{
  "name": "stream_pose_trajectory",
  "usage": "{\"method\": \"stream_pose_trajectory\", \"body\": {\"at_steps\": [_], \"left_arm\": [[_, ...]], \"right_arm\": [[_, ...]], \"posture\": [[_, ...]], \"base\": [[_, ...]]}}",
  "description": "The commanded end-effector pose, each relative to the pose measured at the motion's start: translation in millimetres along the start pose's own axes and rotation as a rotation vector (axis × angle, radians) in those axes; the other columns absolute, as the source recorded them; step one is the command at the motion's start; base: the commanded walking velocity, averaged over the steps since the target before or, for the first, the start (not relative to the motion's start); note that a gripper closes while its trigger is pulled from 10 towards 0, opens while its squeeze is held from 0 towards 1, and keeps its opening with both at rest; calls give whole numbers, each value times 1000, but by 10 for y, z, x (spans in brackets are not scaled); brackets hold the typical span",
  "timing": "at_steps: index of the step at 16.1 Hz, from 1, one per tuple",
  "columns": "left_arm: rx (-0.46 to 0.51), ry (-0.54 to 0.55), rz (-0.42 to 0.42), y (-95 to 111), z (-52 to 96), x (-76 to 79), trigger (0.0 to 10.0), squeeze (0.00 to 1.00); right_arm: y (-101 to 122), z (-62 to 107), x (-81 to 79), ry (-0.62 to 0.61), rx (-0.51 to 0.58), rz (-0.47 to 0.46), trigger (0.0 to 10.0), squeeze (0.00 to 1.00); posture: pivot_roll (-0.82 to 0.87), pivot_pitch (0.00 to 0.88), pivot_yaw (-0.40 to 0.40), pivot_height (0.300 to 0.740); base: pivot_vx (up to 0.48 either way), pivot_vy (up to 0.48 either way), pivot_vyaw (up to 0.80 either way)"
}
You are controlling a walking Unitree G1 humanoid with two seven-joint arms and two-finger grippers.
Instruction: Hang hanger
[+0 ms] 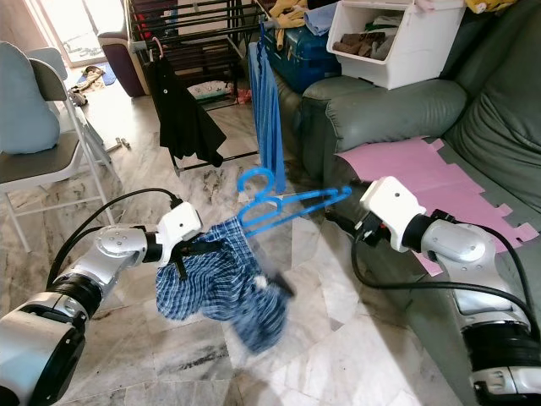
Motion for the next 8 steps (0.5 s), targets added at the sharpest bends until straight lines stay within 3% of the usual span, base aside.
{"method": "stream_pose_trajectory", "body": {"at_steps": [1,5,8], "left_arm": [[59,20,22,115,40,-102,0,0],[229,19,69,445,65,-235,0,0],[318,-6,104,593,84,-260,0,0]], "right_arm": [[32,-15,-50,-2,31,-42,10000,1000],[-30,-142,-288,28,65,-142,10000,1000],[-66,-205,-369,37,72,-198,10000,1000]], "posture": [[-179,0,78,740],[-163,0,74,740],[-160,0,71,740]], "base": [[0,0,0],[0,0,0],[0,0,0]]}}
Point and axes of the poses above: a point about 5 cm out from each wrist's last joint towards the gripper, its own z axis pointing back from the gripper into the wrist, its own y axis along the axis of the wrist's last joint, x = y × z, the point moved 4 cm from there along -z, pointing out of the wrist towards the gripper, and after that the axes turned 10 degrees about -z, right-handed, at the moved point
